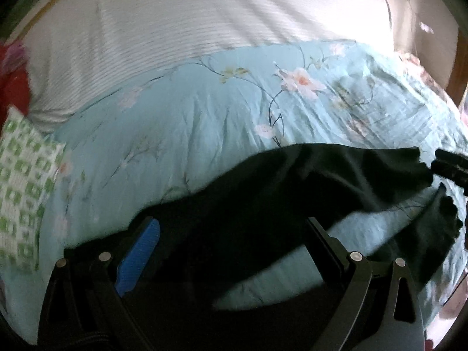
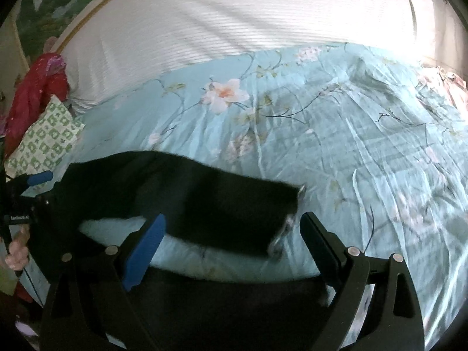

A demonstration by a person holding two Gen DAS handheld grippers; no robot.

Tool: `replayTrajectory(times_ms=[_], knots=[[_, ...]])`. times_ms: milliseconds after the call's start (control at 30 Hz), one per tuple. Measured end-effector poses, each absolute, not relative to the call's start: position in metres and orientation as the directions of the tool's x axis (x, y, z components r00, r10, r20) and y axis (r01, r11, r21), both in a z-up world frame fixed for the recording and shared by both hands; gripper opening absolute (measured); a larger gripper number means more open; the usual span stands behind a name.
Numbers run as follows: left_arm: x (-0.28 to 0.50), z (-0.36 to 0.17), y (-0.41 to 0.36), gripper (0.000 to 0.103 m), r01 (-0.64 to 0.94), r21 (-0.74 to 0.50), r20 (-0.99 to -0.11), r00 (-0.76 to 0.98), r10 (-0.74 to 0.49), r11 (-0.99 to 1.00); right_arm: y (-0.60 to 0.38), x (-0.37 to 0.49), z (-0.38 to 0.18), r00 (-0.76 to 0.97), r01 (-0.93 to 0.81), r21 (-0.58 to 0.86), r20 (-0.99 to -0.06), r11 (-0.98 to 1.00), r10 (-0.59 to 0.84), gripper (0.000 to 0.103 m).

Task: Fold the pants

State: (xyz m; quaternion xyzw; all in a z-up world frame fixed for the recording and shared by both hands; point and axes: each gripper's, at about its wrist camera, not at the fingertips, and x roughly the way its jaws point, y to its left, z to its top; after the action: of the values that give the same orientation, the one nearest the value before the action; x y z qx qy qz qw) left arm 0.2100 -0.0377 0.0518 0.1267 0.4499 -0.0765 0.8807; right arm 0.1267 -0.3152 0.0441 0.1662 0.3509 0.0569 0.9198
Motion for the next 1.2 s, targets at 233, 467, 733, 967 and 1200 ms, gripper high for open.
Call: replayTrajectory(times_ms=[233, 467, 733, 967, 1200], knots=[[0.279, 0.029, -0.048, 0.098, 0.399, 0.14, -0.865, 0.495, -0.084, 0.906, -0.348, 0.175, 0.018, 0.661, 0.039, 0.389, -0.701, 0.92, 0.269, 0.093], [0.322, -0.012, -0.055, 0.082, 0.453, 0.078, -0.935, 0.342, -0.092, 0.888, -0.351, 0.2, 0.005, 0.6, -0.026, 0.38, -0.734, 0.924, 0.319, 0.056], [0.293, -0.002, -0.06, 0.009, 0.51, 0.021, -0.918, 0.351, -0.186, 0.86, -0.365, 0.209, 0.038, 0.664, -0.102, 0.329, -0.68, 0.939, 0.311, 0.007], [0.229, 0.04, -0.061, 0.008, 0.502, -0.035, -0.86, 0.426, -0.282, 0.864, -0.367, 0.194, 0.09, 0.77, -0.218, 0.192, -0.568, 0.957, 0.29, 0.007], [0.172, 0.039, -0.068, 0.007, 0.502, -0.05, -0.851, 0.431, -0.3, 0.864, -0.35, 0.136, 0.072, 0.784, -0.353, 0.046, -0.531, 0.934, 0.322, 0.007]])
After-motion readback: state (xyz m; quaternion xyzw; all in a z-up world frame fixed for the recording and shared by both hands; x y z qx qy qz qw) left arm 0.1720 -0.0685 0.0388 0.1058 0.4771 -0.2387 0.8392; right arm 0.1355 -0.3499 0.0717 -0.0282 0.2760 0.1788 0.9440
